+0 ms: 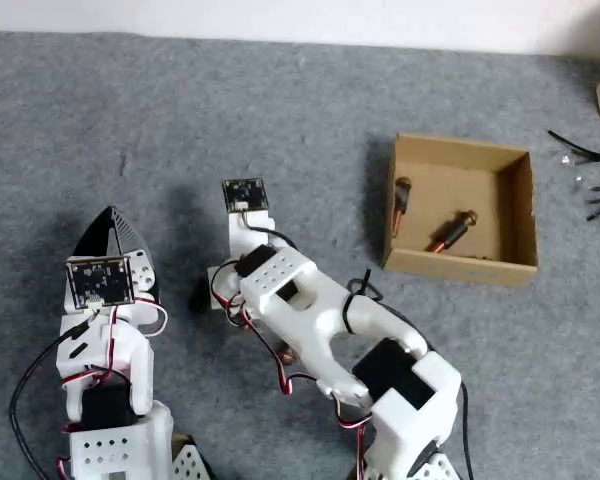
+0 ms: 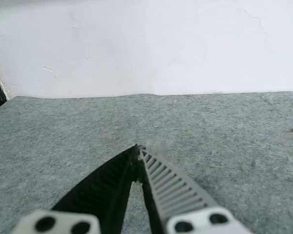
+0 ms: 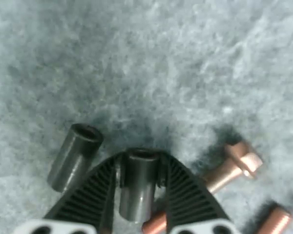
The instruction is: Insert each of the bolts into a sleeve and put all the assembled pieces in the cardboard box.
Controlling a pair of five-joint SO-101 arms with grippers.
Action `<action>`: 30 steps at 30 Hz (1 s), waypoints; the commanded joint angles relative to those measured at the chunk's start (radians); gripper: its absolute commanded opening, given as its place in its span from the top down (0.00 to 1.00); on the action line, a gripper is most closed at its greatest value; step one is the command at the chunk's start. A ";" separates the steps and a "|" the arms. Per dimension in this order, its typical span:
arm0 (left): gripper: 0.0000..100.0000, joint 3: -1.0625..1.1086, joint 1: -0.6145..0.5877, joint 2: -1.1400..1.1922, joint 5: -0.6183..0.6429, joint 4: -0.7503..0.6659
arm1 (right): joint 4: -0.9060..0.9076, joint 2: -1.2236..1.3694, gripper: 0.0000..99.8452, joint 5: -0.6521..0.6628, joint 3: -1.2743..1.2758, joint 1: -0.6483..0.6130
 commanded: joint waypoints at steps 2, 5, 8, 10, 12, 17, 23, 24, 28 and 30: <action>0.99 0.022 -0.007 -0.004 0.011 -0.020 | 0.044 -0.031 1.00 0.035 -0.015 0.038; 0.99 0.022 -0.007 -0.004 0.011 -0.020 | 0.097 -0.153 1.00 0.118 -0.010 0.076; 0.99 0.022 -0.007 -0.004 0.011 -0.020 | 0.099 -0.289 1.00 0.132 0.031 0.113; 0.99 0.022 -0.007 -0.004 0.011 -0.020 | 0.096 -0.374 1.00 0.133 0.090 0.148; 0.99 0.022 -0.007 -0.004 0.011 -0.020 | 0.096 -0.453 1.00 0.133 0.136 0.185; 0.99 0.022 -0.001 -0.004 0.011 -0.020 | 0.091 -0.631 1.00 0.135 0.223 0.272; 0.99 0.022 0.102 -0.004 0.005 -0.009 | -0.130 -0.828 1.00 0.161 0.469 0.338; 0.99 0.022 0.122 -0.004 -0.003 0.002 | -0.174 -0.862 1.00 0.203 0.513 0.338; 0.99 0.022 0.214 -0.004 -0.115 0.032 | -0.274 -0.974 1.00 0.404 0.656 0.338; 0.99 0.022 0.257 -0.004 -0.135 0.038 | -0.280 -1.026 1.00 0.473 0.705 0.341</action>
